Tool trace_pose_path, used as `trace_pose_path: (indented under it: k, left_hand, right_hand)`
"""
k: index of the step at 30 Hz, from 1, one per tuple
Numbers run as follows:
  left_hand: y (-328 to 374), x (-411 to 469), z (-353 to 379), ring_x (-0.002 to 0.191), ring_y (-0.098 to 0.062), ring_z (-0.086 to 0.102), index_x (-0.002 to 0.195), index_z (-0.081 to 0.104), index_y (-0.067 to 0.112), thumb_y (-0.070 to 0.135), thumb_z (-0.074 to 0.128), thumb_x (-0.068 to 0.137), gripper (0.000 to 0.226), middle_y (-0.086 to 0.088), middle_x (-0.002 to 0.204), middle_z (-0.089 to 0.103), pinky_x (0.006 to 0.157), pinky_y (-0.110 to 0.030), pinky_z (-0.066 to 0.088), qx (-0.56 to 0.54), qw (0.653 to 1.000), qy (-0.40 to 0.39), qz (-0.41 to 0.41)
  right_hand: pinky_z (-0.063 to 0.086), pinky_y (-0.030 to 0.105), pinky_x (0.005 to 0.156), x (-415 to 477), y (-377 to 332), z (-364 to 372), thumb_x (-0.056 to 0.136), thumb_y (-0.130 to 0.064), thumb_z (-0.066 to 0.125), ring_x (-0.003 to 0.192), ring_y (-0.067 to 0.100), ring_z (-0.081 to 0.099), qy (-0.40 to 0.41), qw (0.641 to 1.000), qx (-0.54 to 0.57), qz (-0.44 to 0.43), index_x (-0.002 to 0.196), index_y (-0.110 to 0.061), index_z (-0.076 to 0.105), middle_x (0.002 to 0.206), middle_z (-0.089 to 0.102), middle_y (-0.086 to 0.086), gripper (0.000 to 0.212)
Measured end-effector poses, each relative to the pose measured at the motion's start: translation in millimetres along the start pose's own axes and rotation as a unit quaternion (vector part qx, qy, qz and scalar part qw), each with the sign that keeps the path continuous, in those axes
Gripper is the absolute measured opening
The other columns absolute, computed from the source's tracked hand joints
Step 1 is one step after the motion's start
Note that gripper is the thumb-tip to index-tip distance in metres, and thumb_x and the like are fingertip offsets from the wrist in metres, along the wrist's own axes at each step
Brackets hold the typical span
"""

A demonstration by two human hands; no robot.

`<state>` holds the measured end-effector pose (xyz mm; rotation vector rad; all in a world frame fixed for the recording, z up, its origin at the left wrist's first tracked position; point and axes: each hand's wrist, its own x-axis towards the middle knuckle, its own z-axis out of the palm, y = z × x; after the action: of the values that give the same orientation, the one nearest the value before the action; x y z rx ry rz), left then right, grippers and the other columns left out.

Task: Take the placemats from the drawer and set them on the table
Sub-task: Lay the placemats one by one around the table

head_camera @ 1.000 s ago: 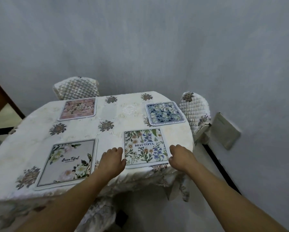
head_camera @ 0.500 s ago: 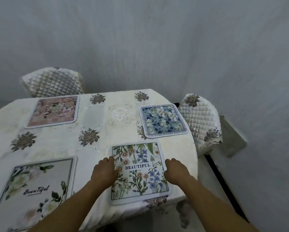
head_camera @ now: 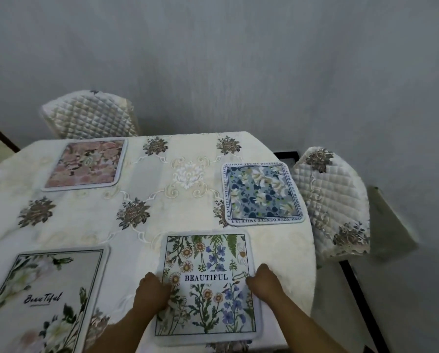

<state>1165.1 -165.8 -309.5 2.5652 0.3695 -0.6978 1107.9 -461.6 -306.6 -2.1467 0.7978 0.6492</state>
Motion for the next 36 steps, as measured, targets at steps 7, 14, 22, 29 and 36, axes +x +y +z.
trace_pose_path:
  k: [7,14,22,29,36]
  left_hand:
    - [10,-3,-1,0.095,-0.036,0.061,0.09,0.049,0.002,0.008,0.05,0.093,0.007,-0.016,0.091,0.055,0.078,-0.036,0.046,0.009,0.998,0.057,-0.016]
    - [15,-28,-19,0.08,-0.029,0.057,0.092,0.047,0.002,0.009,0.046,0.095,0.007,-0.013,0.089,0.058,0.065,-0.029,0.038,-0.046,0.992,0.098,-0.059]
    - [-42,-90,-85,0.063,-0.018,0.052,0.091,0.048,0.001,0.007,0.042,0.099,0.011,-0.012,0.083,0.06,0.051,-0.028,0.037,-0.122,0.965,0.223,-0.067]
    - [-158,-201,-127,0.081,-0.027,0.058,0.101,0.044,0.004,0.014,0.042,0.1,0.011,-0.007,0.088,0.056,0.067,-0.029,0.039,-0.186,0.911,0.336,-0.148]
    - [-300,-333,-133,0.073,-0.022,0.055,0.089,0.044,0.006,0.01,0.043,0.099,0.011,0.001,0.072,0.049,0.057,-0.027,0.041,-0.197,0.855,0.424,-0.224]
  right_hand:
    - [0.038,0.023,0.051,27,-5,-8,0.089,-0.014,0.053,0.061,0.012,0.053,0.006,0.998,0.058,-0.017,0.079,-0.007,0.057,0.068,0.056,0.001,0.013]
    - [0.032,0.03,0.053,16,-56,-16,0.094,-0.017,0.049,0.058,0.015,0.045,0.037,0.983,0.07,-0.164,0.071,-0.014,0.041,0.067,0.049,0.003,0.024]
    - [0.038,0.031,0.055,-18,-134,17,0.094,-0.024,0.048,0.061,0.021,0.053,0.017,0.959,0.026,-0.283,0.072,-0.01,0.047,0.068,0.057,0.008,0.026]
    - [0.043,0.033,0.059,-109,-201,110,0.093,-0.022,0.052,0.066,0.023,0.057,-0.078,0.917,-0.016,-0.391,0.077,-0.005,0.053,0.072,0.06,0.01,0.024]
    - [0.04,0.032,0.054,-255,-226,225,0.09,-0.023,0.052,0.058,0.024,0.056,-0.128,0.863,-0.077,-0.483,0.068,-0.009,0.052,0.061,0.058,0.006,0.026]
